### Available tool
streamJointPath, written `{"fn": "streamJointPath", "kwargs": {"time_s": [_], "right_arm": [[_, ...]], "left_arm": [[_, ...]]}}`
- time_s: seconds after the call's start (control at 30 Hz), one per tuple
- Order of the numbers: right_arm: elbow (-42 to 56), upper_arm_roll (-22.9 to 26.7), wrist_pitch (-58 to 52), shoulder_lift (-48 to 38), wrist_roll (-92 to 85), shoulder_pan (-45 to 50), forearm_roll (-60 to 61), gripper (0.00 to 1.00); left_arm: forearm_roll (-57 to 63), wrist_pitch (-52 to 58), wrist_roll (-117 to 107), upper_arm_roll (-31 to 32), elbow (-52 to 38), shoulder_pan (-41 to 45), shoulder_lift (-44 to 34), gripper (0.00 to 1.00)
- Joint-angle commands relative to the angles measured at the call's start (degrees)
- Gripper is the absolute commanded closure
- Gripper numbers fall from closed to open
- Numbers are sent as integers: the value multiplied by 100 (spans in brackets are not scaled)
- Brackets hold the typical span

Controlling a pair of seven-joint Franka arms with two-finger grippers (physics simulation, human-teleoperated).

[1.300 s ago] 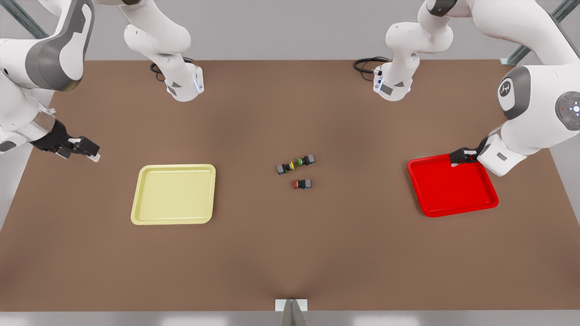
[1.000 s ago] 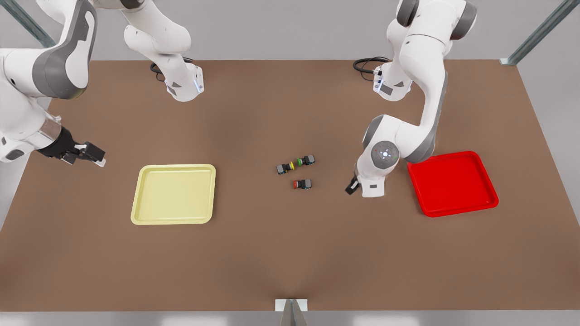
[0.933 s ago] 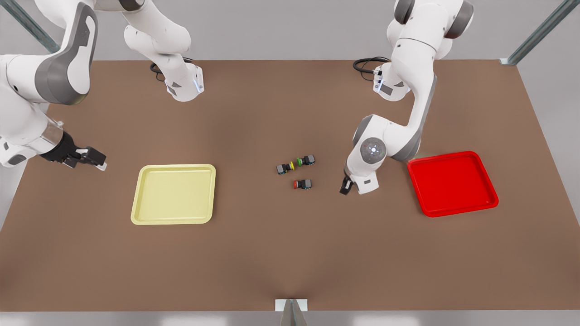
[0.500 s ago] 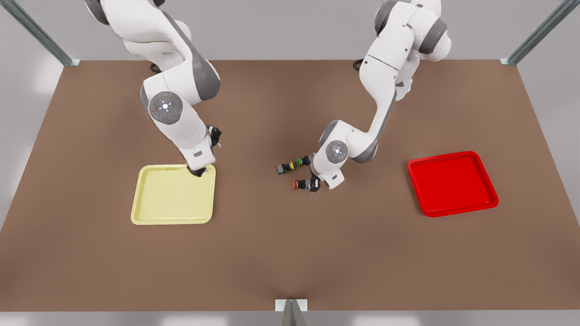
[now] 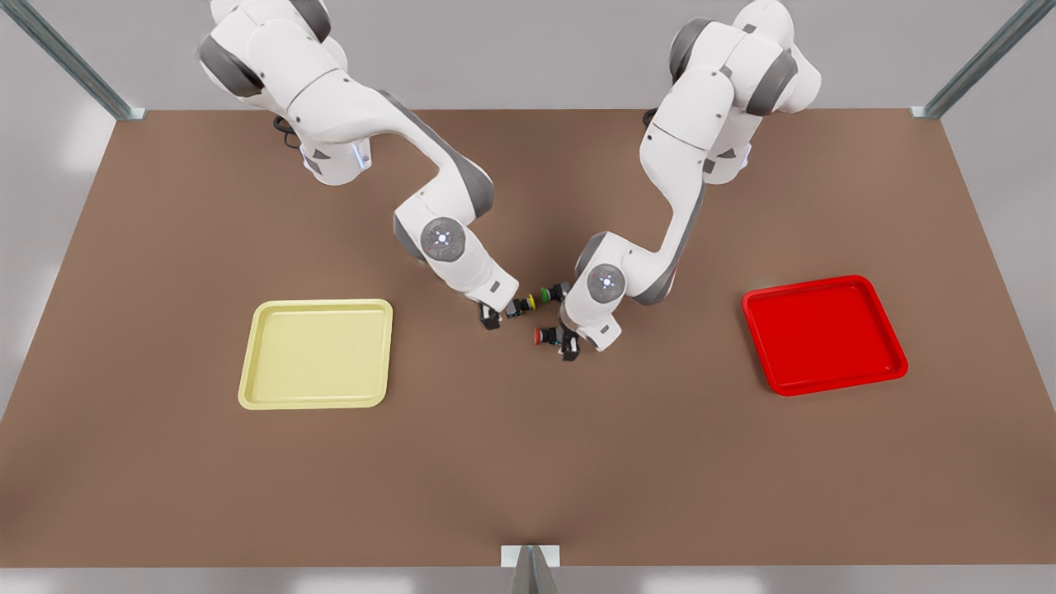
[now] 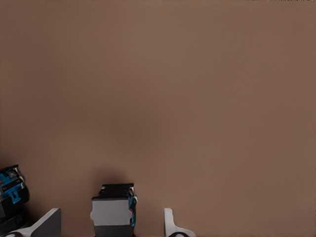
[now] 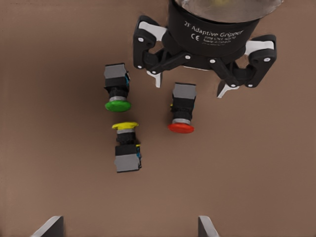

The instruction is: Place the switches on the corresponding trays according to their colors

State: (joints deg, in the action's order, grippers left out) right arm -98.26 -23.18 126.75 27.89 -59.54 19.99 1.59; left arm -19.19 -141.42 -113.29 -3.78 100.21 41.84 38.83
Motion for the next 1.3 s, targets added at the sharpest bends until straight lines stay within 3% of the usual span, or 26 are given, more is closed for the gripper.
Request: {"fn": "streamJointPath", "kwargs": {"time_s": [0.0, 0.63, 0.67, 0.7, 0.73, 0.9, 1.13, 1.27], "right_arm": [[-9, -20, 86, 15, 12, -3, -1, 0], [-26, -143, 1009, 964, -163, 128, -466, 0], [-44, -161, 1071, 955, -163, 128, -466, 0], [-96, -187, 1071, 955, -137, 128, -466, 0], [-193, -240, 1071, 912, -119, 120, -466, 0], [-562, -275, 1071, 806, -128, 102, -466, 0], [-527, -275, 1871, 1307, 329, 137, -1055, 0], [-536, -275, 1976, 1377, 329, 207, -1099, 15]], "left_arm": [[-6, 0, 0, 0, -19, 0, 28, 0], [-120, 0, 18, 26, -186, 61, 354, 0], [-181, 0, 18, 26, -230, 61, 363, 4], [-217, 0, 18, 26, -230, 61, 363, 32], [-217, 0, 18, 26, -230, 61, 363, 42], [-217, 0, 26, 26, -230, 53, 363, 45], [-217, 0, 26, 18, -230, 53, 363, 48], [-217, 0, 35, 18, -230, 53, 363, 50]]}}
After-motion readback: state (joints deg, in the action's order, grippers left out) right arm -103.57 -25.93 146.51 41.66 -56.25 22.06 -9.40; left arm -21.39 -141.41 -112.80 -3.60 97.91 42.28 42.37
